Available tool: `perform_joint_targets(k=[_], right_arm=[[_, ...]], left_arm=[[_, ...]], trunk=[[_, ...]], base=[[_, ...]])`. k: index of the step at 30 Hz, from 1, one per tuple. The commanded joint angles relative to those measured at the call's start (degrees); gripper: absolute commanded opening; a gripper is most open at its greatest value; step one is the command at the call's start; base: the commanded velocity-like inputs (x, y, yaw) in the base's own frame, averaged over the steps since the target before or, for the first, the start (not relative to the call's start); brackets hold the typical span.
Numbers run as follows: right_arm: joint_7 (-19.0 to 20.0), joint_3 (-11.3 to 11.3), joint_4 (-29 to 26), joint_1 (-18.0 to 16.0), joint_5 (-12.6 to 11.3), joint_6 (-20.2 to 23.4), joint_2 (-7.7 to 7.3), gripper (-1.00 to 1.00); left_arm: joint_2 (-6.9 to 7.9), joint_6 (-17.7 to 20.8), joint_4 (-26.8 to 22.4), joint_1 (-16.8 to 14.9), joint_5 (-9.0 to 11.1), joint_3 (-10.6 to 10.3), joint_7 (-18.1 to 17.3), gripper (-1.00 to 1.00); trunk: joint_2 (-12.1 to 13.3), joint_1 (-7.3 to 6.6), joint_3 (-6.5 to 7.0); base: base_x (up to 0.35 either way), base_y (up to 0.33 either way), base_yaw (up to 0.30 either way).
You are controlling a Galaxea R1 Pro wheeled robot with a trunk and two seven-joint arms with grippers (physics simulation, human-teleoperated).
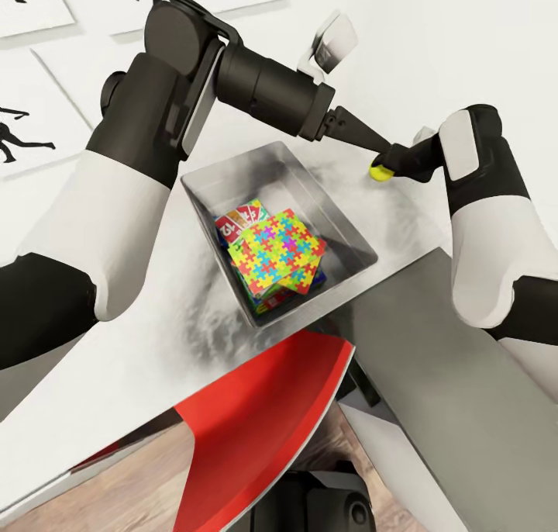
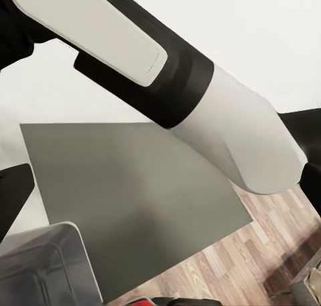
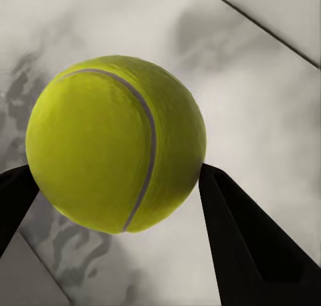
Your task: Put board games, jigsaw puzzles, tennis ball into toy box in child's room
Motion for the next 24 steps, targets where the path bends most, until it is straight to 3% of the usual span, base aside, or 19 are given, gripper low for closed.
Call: perform_joint_targets(k=[1,5,10,14,24], right_arm=[[-0.52,-0.05,-0.08,-0.04,-0.6,0.23,0.01,-1.0],[-0.51,-0.05,-1.53,-0.04,-1.03,0.46,0.1,-1.0],[-0.5,0.27,-3.55,0.07,-6.67,0.46,0.02,-1.0],[-0.5,0.73,-3.91,0.12,-11.42,0.46,-0.35,-1.0],[-0.49,0.79,-4.04,0.85,-13.23,0.46,0.09,-1.0]], left_arm=[[-0.02,0.6,0.0,-0.02,-0.42,0.03,-0.41,1.0],[-0.02,0.6,0.03,0.0,-0.41,0.02,-0.44,1.0],[0.28,0.6,0.03,0.02,-0.36,0.05,-0.45,1.0],[1.34,0.6,0.03,0.05,-0.27,0.05,-0.45,1.0],[2.3,0.6,0.03,0.35,-0.29,-0.04,-0.53,1.0]], trunk=[[-0.08,0.04,0.02],[-0.08,0.04,0.4],[-0.08,0.04,0.88],[-0.08,0.04,1.26],[-0.08,0.04,2.22]], base=[[-0.01,0.0,0.0],[-0.004,0.0,0.0],[0.0,0.0,0.0],[0.0,0.0,0.0],[-0.005,0.0,0.0]])
